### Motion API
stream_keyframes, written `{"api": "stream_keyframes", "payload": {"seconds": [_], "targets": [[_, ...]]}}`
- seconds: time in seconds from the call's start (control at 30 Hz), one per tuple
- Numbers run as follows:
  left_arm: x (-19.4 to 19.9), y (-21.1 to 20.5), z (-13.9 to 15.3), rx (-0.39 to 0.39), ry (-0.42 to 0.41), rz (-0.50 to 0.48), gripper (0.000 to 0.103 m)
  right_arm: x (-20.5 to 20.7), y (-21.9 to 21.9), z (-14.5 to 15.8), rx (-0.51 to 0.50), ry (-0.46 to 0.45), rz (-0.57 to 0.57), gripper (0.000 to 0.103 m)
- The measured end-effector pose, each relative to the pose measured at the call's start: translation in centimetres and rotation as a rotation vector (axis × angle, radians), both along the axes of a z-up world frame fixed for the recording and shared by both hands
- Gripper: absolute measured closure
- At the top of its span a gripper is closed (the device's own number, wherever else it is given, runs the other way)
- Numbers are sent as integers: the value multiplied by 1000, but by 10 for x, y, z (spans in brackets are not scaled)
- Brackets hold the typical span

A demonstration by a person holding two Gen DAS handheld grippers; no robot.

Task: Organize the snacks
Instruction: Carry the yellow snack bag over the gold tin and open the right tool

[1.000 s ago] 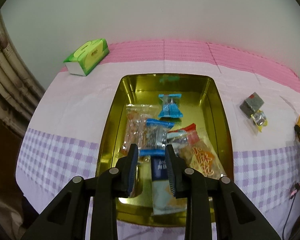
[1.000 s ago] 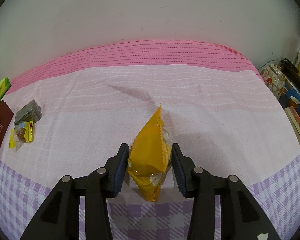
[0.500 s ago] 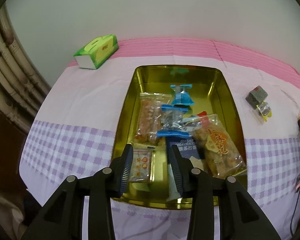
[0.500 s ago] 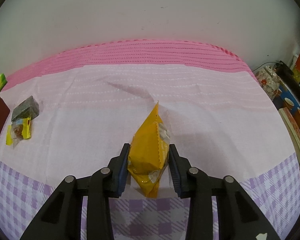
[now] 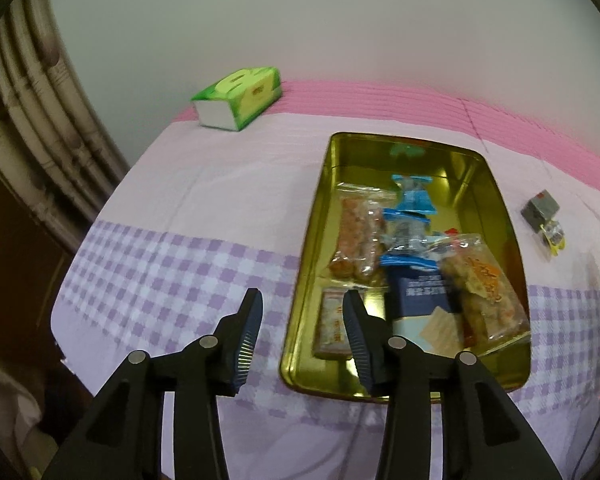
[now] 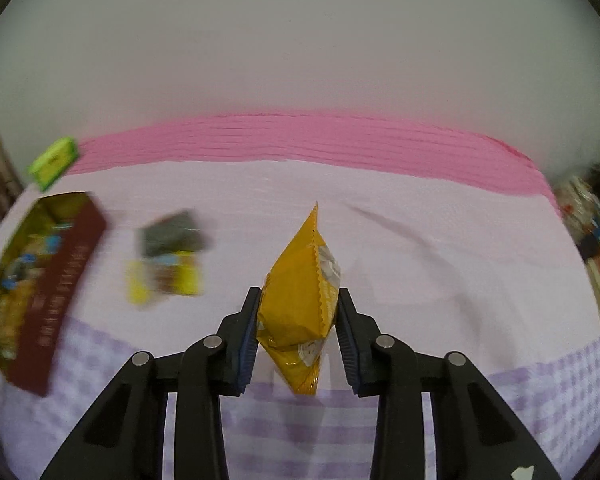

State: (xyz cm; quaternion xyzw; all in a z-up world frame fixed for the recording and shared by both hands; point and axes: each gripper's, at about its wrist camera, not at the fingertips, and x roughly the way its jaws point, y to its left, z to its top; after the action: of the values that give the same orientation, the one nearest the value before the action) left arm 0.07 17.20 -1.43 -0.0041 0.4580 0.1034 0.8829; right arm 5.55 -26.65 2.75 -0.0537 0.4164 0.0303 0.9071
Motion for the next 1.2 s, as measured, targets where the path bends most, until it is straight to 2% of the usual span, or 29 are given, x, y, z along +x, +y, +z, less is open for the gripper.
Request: {"api": "stream_keyframes", "payload": {"seconds": [0.1,0.33,0.5,0.83,1.2], "targets": [[-3,9,-2,19,8,28,59,-4,38,5,22,8,98,71],[-12,35,0,-8,13,101,58,-23,132,14,44,20,326,70],[-20,50,-1,-12,18,145,58,-32,182,18,65,31,423,70],[-25,63,-2,-6,23,198,58,-45,252,4,70,82,522,70],[-24,64,-5,-5,29,197,57,-42,277,-20,33,135,552,70]]}}
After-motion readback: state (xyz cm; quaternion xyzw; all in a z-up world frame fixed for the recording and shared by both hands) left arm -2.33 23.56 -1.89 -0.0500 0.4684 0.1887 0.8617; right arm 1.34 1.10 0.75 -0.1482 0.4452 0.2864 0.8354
